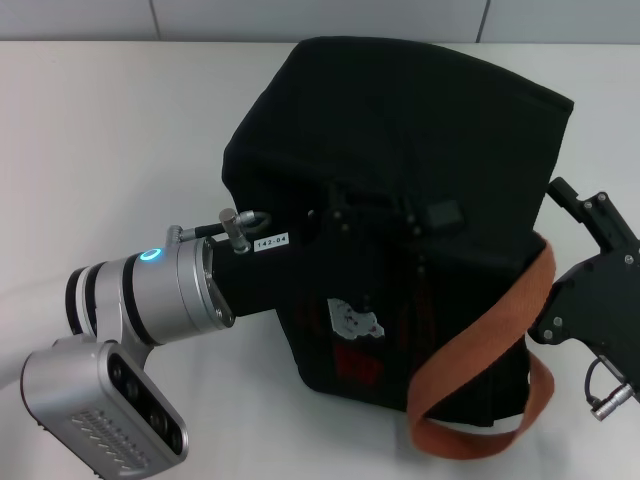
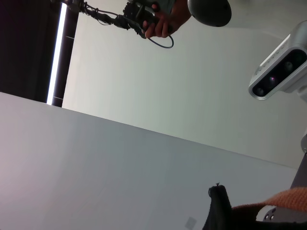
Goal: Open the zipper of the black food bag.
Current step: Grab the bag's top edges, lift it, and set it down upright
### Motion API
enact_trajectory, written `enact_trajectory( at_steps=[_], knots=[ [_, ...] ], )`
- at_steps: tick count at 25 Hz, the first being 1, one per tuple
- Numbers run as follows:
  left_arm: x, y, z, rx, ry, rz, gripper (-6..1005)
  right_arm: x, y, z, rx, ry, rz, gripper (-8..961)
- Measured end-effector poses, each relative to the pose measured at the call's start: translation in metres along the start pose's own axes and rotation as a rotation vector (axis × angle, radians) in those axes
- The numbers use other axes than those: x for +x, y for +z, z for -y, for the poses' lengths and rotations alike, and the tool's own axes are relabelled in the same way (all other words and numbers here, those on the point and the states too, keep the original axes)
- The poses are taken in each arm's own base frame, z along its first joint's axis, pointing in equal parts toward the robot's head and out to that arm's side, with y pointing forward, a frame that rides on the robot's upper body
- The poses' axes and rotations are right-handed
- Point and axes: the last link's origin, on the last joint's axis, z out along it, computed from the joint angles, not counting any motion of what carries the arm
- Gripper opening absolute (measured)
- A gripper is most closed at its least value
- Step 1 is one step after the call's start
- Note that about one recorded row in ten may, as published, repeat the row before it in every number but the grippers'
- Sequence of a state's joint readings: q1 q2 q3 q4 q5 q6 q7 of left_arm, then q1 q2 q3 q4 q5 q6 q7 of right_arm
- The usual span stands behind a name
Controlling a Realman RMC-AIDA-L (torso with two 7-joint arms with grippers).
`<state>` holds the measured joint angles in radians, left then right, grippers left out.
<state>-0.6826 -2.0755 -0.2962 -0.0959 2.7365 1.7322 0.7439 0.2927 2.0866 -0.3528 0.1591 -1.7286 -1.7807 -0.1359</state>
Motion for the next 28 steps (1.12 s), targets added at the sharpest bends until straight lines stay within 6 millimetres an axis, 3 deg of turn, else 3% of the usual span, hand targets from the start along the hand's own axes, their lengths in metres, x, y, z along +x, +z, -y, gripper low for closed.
enact_trajectory(
  at_steps=[13,28],
  knots=[
    [0.000,0.002,0.000,0.002,-0.001,-0.005,94,0.006,0.019,0.005,0.056,-0.065,-0.023,814],
    [0.000,0.002,0.001,0.004,-0.001,-0.006,94,0.002,0.022,0.004,0.075,-0.089,0.000,778]
  ],
)
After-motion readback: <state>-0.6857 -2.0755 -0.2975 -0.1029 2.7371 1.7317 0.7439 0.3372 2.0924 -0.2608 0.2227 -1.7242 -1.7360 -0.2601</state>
